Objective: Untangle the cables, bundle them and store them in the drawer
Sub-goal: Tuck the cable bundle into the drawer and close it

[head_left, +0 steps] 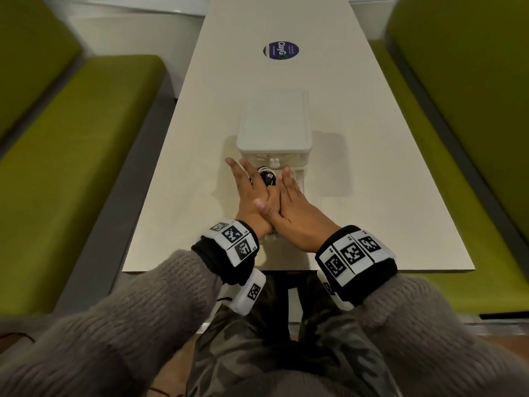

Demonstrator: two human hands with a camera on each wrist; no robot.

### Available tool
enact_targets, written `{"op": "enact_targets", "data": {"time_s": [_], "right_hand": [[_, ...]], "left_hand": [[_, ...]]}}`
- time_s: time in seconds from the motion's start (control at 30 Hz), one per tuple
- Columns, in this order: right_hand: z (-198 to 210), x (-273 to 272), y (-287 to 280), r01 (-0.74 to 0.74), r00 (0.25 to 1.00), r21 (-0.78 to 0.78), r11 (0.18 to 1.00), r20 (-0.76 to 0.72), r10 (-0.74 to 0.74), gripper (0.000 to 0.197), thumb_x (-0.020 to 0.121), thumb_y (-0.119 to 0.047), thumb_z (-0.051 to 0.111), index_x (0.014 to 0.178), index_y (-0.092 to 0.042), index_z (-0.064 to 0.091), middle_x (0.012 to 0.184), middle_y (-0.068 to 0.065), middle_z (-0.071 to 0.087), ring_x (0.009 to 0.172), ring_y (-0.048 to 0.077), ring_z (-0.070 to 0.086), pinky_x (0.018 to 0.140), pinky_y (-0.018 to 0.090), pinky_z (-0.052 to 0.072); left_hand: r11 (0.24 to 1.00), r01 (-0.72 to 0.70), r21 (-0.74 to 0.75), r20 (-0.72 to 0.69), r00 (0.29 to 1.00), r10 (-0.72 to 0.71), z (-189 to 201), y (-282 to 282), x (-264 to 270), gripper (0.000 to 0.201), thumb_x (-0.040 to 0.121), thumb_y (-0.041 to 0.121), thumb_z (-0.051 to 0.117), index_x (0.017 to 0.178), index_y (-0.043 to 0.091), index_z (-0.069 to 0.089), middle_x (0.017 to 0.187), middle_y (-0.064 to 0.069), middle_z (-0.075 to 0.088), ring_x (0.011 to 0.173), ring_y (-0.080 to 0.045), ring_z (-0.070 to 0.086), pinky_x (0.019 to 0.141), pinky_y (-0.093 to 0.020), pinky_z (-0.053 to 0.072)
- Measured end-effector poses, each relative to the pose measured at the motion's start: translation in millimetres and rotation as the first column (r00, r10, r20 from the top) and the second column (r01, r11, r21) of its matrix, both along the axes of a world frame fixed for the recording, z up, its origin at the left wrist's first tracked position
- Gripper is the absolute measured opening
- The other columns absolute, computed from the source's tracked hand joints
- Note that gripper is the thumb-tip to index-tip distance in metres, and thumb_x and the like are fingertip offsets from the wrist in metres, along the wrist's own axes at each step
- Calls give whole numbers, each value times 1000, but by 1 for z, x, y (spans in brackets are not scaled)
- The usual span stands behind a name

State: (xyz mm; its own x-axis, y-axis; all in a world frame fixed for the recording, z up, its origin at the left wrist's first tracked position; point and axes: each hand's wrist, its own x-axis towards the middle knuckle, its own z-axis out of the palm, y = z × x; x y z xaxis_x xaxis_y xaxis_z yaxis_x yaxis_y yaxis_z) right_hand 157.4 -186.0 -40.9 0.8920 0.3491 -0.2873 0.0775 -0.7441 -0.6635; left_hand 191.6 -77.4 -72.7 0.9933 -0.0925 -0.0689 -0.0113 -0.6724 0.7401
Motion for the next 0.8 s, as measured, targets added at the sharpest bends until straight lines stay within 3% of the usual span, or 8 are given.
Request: {"op": "enact_targets", "data": {"time_s": [0.1,0.2,0.33,0.47,0.53,0.6,0.67,0.8], "right_hand": [[2,1,3,-7,1000,-72,997,-9,6,95,87,-72,17,150,-7,-14,157,6,-26,144,14,-23,117,29,-9],[2,3,7,5,999,-76,997,-37,-8,101,83,-77,16,151,-8,-12,158,6,-23,145,14,-21,116,29,-9],[2,5,8,23,998,-29,999,-62,-24,109,73,-81,11,151,-7,-11,158,7,-21,145,15,-20,117,30,-9],[-3,7,8,48,997,43,998,-57,-45,115,65,-84,1,151,-9,-11,159,9,-20,145,14,-19,119,32,-7],[-7,10,8,67,996,94,993,-59,-61,119,60,-89,-2,152,-13,-11,159,8,-18,145,13,-20,119,32,-7],[-8,10,7,99,994,158,982,-61,-90,124,56,-95,-3,152,-17,-10,160,4,-16,145,9,-19,119,33,-5],[-7,9,3,164,986,296,941,-89,-144,117,62,-94,5,153,-21,-9,161,-1,-11,145,5,-8,119,31,5],[2,5,-4,270,960,487,830,-198,-197,103,73,-85,18,151,-27,-17,162,-3,-7,148,11,4,117,30,16]], "left_hand": [[991,-55,-118,4,998,56,10,-3,0,82,98,26,42,144,6,-23,146,-13,-40,143,-20,-18,114,-23,-1],[982,15,-189,18,1000,-12,13,7,-2,78,97,27,40,145,9,-19,152,-8,-27,143,-16,-13,116,-23,2],[967,92,-239,71,995,-77,14,17,-8,63,101,18,34,149,9,-5,156,-3,-14,143,-8,-3,100,5,7],[933,15,-360,161,986,47,12,13,-19,51,97,16,43,143,8,22,146,-6,30,132,-15,35,96,-4,32],[919,99,-381,129,990,-53,14,11,-21,54,98,12,41,146,6,15,147,-1,25,131,-8,32,95,0,29],[940,215,-265,74,977,-202,15,12,-20,62,100,17,36,148,5,-1,154,-1,5,141,-10,14,108,-8,23],[962,271,44,70,959,-273,8,17,-16,68,99,25,37,148,5,-6,156,-8,-10,145,-18,-4,119,-27,10],[927,183,329,83,972,-221,-1,11,-14,67,97,37,26,148,1,2,156,-18,-2,145,-26,-4,119,-37,3]]}}
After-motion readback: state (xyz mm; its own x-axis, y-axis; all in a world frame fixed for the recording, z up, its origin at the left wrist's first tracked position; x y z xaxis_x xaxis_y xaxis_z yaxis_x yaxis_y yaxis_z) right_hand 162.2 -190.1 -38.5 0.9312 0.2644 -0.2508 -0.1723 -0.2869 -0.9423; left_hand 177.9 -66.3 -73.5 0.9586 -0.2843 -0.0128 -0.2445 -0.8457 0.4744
